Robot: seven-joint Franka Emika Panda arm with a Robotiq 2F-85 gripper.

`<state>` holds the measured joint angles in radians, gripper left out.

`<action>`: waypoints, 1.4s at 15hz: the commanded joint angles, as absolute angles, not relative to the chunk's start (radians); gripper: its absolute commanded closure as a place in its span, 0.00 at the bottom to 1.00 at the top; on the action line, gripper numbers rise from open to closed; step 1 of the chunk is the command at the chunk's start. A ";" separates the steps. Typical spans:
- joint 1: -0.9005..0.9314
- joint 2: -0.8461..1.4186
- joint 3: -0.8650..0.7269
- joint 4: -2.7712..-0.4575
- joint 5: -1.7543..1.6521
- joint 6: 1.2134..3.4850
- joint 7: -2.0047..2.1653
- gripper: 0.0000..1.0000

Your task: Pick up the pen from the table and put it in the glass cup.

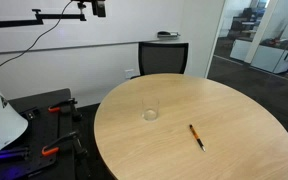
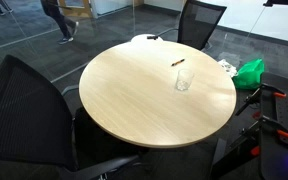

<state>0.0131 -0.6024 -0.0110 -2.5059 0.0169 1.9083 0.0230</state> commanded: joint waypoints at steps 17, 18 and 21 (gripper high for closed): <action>-0.033 -0.489 -0.009 -2.452 0.033 1.996 0.117 0.00; -0.036 -0.485 -0.009 -2.451 0.027 1.997 0.116 0.00; -0.045 -0.476 -0.024 -2.450 0.019 1.995 0.099 0.00</action>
